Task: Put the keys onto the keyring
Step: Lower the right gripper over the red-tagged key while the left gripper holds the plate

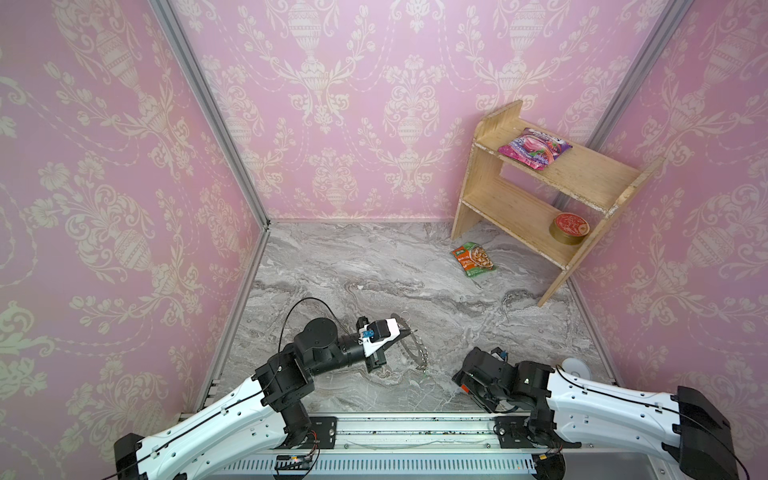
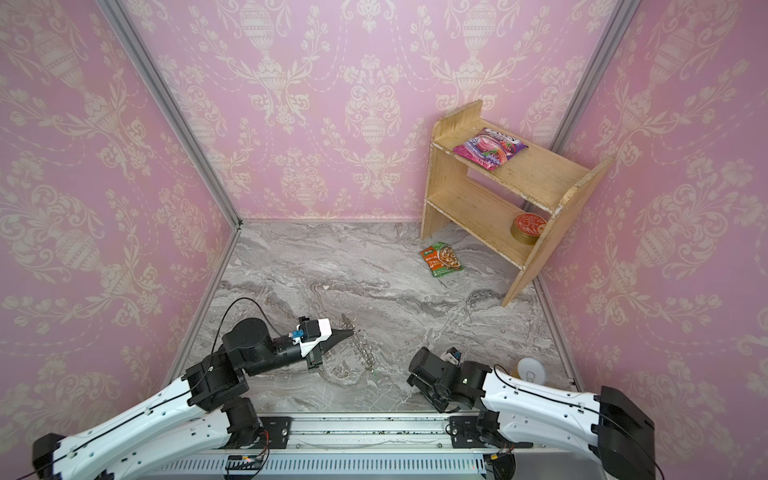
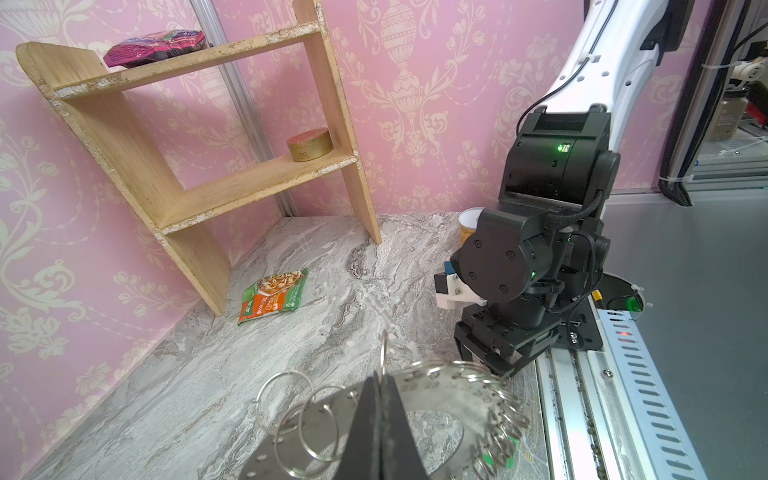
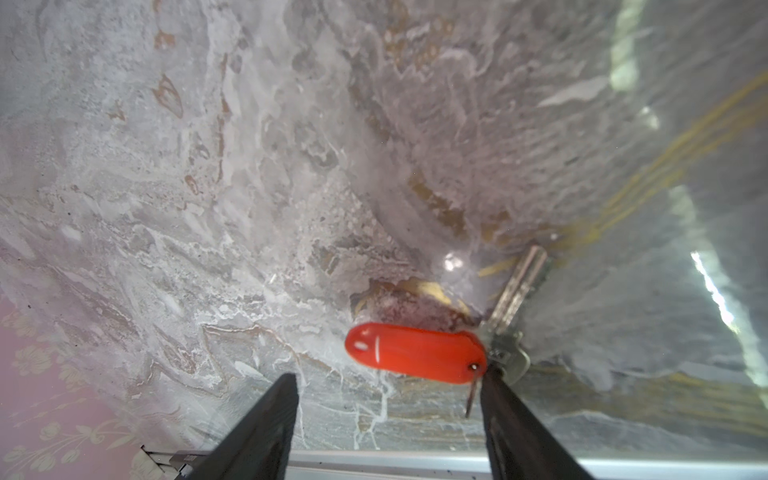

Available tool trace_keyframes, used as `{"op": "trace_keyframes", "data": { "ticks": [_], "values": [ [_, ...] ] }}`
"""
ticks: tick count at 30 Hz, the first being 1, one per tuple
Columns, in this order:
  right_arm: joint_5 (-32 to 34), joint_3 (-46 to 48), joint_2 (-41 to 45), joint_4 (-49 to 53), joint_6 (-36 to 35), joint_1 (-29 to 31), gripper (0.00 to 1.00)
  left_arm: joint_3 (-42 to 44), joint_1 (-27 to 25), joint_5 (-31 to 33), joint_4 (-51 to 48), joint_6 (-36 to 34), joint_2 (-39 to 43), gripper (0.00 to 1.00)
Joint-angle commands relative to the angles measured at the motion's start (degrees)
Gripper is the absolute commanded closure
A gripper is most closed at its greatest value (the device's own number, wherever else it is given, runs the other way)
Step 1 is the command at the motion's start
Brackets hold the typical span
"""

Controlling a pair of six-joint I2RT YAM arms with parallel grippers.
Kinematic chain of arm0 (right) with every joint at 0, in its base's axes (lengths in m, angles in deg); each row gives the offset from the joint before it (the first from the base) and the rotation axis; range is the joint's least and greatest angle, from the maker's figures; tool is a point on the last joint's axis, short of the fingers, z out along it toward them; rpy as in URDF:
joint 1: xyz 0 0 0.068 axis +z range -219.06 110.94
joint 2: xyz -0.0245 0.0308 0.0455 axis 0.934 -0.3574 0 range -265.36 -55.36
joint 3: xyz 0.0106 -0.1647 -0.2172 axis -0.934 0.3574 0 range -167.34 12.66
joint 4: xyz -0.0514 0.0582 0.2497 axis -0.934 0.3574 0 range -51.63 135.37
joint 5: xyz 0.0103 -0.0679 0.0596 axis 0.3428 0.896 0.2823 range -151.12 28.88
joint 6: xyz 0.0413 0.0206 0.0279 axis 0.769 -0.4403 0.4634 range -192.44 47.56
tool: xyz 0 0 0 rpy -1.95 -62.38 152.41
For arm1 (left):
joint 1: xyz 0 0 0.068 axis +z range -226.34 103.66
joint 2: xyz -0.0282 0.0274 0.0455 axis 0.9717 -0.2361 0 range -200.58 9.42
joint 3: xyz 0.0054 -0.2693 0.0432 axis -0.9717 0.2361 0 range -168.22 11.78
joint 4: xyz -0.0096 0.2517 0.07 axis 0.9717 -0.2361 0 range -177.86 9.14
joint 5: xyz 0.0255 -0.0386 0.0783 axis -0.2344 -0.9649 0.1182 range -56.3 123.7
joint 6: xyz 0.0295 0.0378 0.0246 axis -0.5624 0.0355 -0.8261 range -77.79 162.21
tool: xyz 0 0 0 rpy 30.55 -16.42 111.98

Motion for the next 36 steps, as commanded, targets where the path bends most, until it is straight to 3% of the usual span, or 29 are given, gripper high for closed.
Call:
{"op": "trace_keyframes", "data": {
  "ticks": [1,7,13,16,22,29,36],
  "values": [
    [-0.3,1.6,-0.9,1.5,1.6,0.5,0.28,0.1,0.4,0.6,1.3,-0.1,0.0,1.00],
    [1.1,1.7,1.3,6.2,-2.3,-2.3,0.28,0.1,0.4,0.8,0.9,-0.1,0.5,1.00],
    [-1.3,-2.6,-2.1,8.9,-18.2,-12.2,0.27,0.1,0.4,0.9,0.8,-0.2,0.9,1.00],
    [-2.0,-6.0,-4.8,10.0,-23.0,-13.2,0.27,-0.2,0.4,1.1,0.5,-0.2,1.1,1.00],
    [-3.3,-7.7,-1.3,15.0,-19.8,-8.7,0.26,-0.5,0.4,0.9,-0.2,-0.1,1.6,1.00],
    [2.1,-12.4,-1.3,28.0,-29.0,-11.3,0.23,-0.7,0.4,0.3,0.2,0.0,1.3,1.00],
    [1.7,-8.1,-3.7,20.2,-34.1,-14.7,0.13,-0.8,0.4,0.5,-0.5,0.2,2.1,1.00]
  ]
}}
